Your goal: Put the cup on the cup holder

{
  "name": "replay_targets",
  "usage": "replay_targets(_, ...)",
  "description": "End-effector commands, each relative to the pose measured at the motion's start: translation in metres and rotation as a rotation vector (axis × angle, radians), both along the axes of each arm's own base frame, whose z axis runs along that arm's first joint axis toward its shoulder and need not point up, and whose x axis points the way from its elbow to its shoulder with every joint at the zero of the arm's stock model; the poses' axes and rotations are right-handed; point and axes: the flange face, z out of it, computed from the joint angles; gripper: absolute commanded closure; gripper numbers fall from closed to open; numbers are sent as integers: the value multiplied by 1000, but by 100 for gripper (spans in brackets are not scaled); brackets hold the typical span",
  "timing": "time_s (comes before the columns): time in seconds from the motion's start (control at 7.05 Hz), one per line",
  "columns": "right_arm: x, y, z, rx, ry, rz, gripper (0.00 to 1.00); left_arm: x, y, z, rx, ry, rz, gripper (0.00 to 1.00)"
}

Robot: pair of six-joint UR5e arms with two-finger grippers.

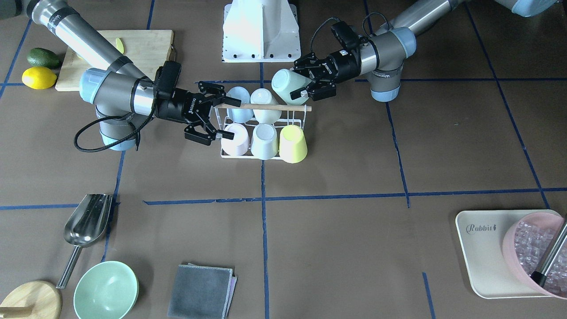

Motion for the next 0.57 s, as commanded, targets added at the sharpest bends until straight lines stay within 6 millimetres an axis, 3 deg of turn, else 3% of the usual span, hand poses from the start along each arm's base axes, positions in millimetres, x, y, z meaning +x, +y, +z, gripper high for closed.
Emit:
replay_targets(0.0, 1, -2, -3, 2, -3, 1, 0, 0, 0, 0, -1, 0, -2, 26)
replay_targets(0.14, 8, -11, -10, 1, -10, 20, 0, -1, 0, 1, 2, 7, -2, 0)
replay_targets(0.43, 29, -45, -35, -90, -9, -7, 0, -4, -1, 1, -10, 27, -23, 0)
